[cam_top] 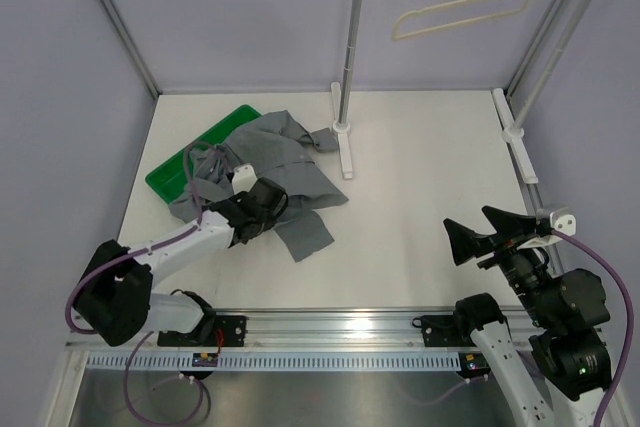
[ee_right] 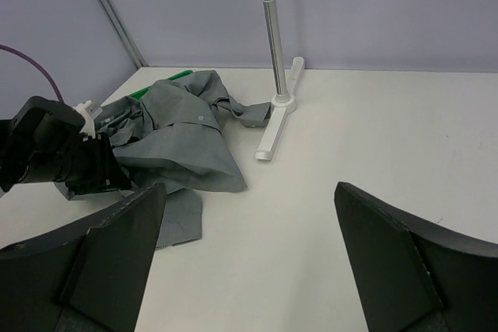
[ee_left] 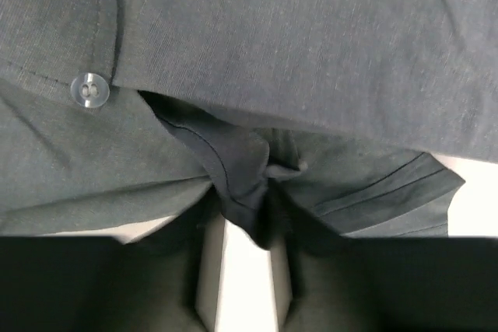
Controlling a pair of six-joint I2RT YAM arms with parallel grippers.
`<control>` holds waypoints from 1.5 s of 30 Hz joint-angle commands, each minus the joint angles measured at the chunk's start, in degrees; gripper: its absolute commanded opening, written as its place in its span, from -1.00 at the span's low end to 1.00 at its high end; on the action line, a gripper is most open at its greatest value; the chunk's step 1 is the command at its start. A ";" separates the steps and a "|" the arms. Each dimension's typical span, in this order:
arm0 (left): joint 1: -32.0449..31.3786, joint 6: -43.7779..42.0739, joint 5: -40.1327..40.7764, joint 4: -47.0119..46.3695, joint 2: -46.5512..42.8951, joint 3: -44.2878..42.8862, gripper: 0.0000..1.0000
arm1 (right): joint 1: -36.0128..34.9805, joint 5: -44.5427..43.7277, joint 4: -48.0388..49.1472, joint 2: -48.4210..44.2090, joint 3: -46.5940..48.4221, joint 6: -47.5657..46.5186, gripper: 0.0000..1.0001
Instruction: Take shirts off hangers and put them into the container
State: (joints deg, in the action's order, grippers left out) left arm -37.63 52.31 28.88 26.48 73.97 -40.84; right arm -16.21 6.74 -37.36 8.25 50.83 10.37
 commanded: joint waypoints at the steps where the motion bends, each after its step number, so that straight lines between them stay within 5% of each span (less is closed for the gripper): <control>1: 0.36 -1.06 3.37 -1.00 0.91 -4.68 -0.58 | -0.67 0.90 1.51 -0.87 -0.03 0.44 0.99; 2: 0.36 -1.60 3.20 -0.30 0.56 -6.43 -0.81 | -0.67 0.90 1.51 -0.87 -0.03 0.44 0.99; 5: 0.36 -5.54 3.02 3.13 -0.93 -9.77 -0.94 | -0.76 0.73 1.51 -0.96 -0.03 0.44 0.99; 13: 3.33 -23.80 16.71 12.81 -3.31 -29.63 -0.93 | -0.76 1.25 1.68 -1.22 -0.12 0.53 0.99; 19: 12.83 -37.70 14.98 3.15 0.01 -37.46 -0.89 | -0.67 1.43 1.86 -1.48 -0.29 0.70 0.99; 27: 20.57 -45.10 13.38 -7.92 9.43 -39.49 -0.90 | -0.67 1.34 1.24 -1.83 -0.29 0.70 0.99; 36: 26.81 -43.79 10.85 -18.13 15.83 -31.94 -0.95 | -0.76 1.26 1.42 -1.83 -0.55 0.61 0.99; 45: 28.57 -31.85 2.59 -8.38 24.63 -28.68 -0.99 | -0.76 1.61 2.03 -1.13 -0.64 0.62 0.99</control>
State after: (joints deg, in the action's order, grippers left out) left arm -9.45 14.13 35.90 16.56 96.51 -70.39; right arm -16.21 7.14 -37.28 6.96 50.43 10.76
